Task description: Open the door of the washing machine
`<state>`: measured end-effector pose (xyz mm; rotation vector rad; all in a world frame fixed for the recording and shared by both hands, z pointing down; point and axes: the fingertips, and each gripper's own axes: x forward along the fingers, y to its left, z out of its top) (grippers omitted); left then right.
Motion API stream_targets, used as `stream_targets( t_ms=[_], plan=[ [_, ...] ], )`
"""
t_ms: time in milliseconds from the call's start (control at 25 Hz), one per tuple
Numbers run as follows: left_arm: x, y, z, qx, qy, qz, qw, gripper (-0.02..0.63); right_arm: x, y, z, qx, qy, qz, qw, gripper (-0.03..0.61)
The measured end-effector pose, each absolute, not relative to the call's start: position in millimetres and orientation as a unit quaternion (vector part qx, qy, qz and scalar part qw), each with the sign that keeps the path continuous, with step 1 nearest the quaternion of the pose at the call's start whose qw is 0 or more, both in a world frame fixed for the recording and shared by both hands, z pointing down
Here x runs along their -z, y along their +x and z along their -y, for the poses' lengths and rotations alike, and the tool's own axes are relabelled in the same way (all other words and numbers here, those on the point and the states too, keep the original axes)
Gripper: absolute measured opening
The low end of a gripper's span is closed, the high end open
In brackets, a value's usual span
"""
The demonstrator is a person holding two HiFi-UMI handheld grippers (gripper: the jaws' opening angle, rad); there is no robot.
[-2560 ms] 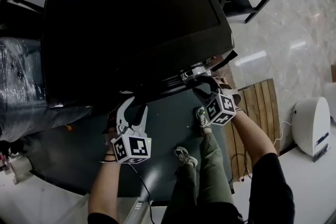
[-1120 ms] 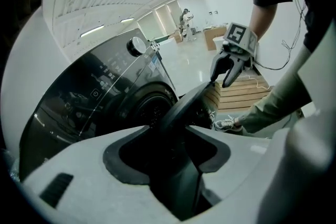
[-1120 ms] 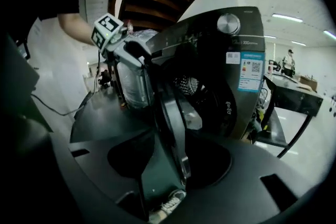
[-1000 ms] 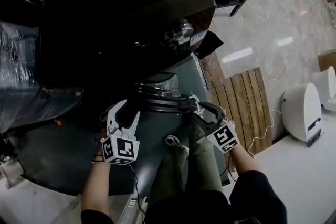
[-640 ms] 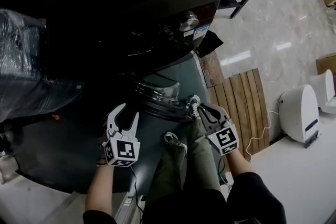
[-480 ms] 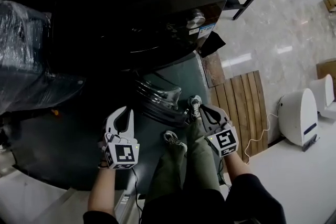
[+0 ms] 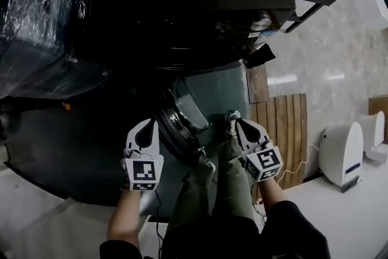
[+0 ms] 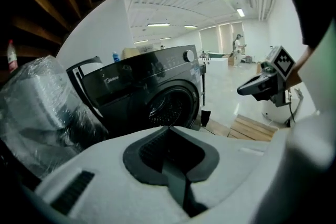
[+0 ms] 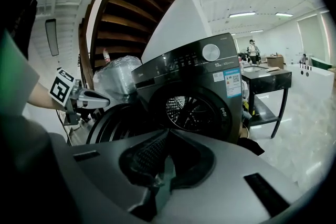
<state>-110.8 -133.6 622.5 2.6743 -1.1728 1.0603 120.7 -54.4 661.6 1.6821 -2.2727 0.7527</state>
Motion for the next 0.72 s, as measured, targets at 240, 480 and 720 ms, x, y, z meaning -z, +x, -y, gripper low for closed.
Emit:
stream_targets(
  t_ms=[240, 480, 720],
  plan=[
    [-640.7, -179.8, 138.4, -0.301, 0.822, 0.467, 0.121, 0.018, -644.5, 95.0, 60.6, -0.243, 0.546, 0.795, 0.102, 0.009],
    [-639.8, -241.9, 152.1, -0.245, 0.792, 0.534, 0.166, 0.018, -636.3, 76.6, 62.4, -0.235, 0.527, 0.810, 0.107, 0.009],
    [-641.0, -289.7, 171.9, -0.249, 0.803, 0.520, 0.150, 0.018, -633.7, 59.6, 61.8, -0.230, 0.515, 0.818, 0.113, 0.009]
  ],
)
